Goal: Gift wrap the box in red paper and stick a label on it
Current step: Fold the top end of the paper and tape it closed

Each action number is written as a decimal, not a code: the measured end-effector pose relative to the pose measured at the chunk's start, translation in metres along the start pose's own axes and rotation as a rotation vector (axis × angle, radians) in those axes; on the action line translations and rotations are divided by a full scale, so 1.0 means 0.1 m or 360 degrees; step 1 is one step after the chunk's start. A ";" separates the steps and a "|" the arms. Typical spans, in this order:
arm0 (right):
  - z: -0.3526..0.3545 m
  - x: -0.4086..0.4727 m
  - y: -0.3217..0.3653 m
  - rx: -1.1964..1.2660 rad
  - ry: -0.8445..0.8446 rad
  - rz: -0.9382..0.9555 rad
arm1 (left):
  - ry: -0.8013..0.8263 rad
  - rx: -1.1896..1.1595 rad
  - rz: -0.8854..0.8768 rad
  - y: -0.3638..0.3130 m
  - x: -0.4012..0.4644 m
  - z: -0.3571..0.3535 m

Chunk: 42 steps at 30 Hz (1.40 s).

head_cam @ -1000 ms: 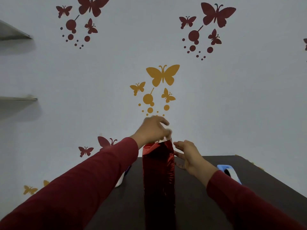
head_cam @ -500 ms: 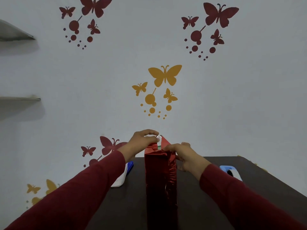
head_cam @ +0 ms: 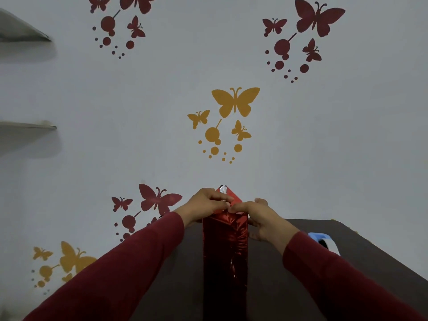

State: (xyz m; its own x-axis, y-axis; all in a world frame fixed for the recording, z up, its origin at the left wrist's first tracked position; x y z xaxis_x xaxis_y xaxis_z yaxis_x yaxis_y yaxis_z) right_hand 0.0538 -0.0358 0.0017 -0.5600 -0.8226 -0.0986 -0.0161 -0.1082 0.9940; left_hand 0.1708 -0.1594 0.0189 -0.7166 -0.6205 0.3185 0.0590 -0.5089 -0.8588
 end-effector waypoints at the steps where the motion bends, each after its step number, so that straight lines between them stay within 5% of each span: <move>1: 0.01 0.00 0.00 -0.0014 -0.0005 0.0013 | 0.0039 0.0040 0.0048 0.02 0.01 0.02; 11: 0.11 0.02 0.03 -0.0082 -0.0010 0.0154 | 0.0251 -0.0003 0.0213 0.11 0.01 0.10; 23: 0.27 -0.04 0.27 -0.0386 -0.0110 0.0544 | 0.0211 0.0007 0.0042 0.13 0.03 0.12; 42: 0.11 0.13 0.62 -0.0938 -0.0128 0.0213 | 0.0179 0.0091 0.0013 0.16 0.05 0.08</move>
State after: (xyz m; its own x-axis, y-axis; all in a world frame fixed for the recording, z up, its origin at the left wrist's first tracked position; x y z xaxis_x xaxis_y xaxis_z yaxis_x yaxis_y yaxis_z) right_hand 0.0366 -0.0466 0.0624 -0.5866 -0.8082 0.0519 0.5070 -0.3165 0.8018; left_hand 0.1739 -0.1755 0.0096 -0.7893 -0.5554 0.2618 0.1022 -0.5392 -0.8360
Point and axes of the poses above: each hand's wrist, its own x-axis towards the middle knuckle, its own z-axis out of the back of the hand, y = z × x, the point moved 3 cm from there along x, towards the middle knuckle, and after that the axes turned 8 degrees about -x, right-handed, at the moved point
